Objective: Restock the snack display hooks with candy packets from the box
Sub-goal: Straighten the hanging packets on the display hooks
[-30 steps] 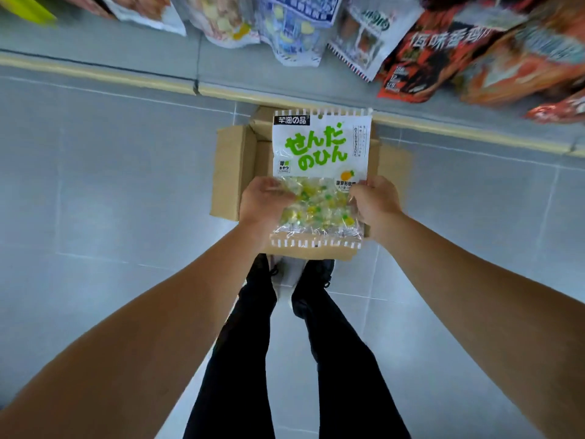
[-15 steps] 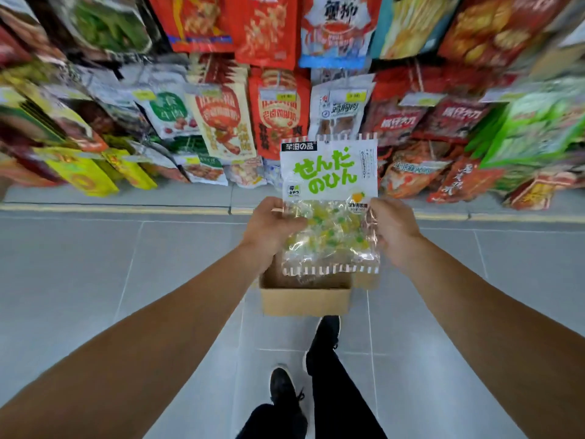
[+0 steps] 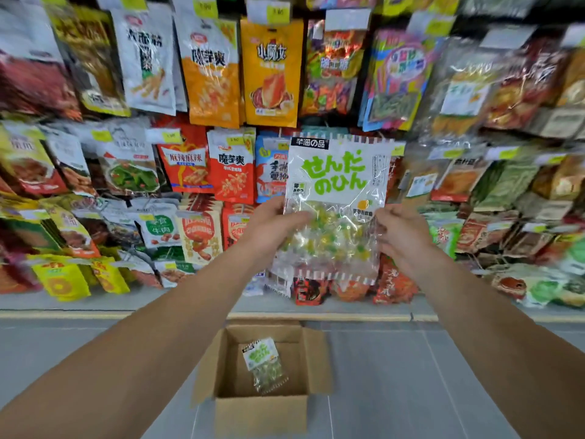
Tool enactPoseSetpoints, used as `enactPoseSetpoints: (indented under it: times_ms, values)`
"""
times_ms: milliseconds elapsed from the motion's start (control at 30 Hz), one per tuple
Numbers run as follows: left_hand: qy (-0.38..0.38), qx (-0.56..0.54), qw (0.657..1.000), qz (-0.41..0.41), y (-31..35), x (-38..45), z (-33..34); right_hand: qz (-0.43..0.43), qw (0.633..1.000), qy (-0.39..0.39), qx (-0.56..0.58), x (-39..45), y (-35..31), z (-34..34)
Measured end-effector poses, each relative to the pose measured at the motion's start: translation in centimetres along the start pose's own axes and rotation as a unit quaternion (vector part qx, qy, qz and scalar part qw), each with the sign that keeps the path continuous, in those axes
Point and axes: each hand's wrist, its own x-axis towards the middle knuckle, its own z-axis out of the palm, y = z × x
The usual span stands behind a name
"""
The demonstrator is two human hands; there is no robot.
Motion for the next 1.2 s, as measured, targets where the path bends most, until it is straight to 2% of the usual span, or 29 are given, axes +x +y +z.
enactPoseSetpoints:
  times_ms: [233,433,700,933,1000,1100,1200]
  values:
    - [0.038,-0.035,0.997,0.050,8.0,-0.1,9.7,-0.087,0.996,-0.030,0.009,0.8,-7.4,-9.6]
    - [0.016,-0.030,0.993,0.110,14.2,1.3,15.7,-0.161,0.987,0.008,-0.009,2.7,-12.4,-15.8]
    - [0.039,-0.048,0.983,0.174,21.6,6.9,20.7,-0.197,0.980,0.007,0.002,8.2,-17.7,-20.1]
    - [0.007,-0.042,0.976,0.213,24.9,14.3,22.3,-0.239,0.968,0.054,-0.048,14.0,-21.3,-21.3]
    - [0.020,-0.039,0.976,0.212,26.0,17.0,22.5,-0.281,0.950,0.073,-0.111,15.9,-22.9,-21.5]
    - [0.021,-0.014,0.980,0.200,27.3,21.1,22.3,-0.355,0.889,0.141,-0.251,18.3,-25.2,-22.1]
    - [0.035,0.001,0.981,0.189,28.0,24.7,21.9,-0.392,0.848,0.195,-0.299,20.9,-27.7,-22.8]
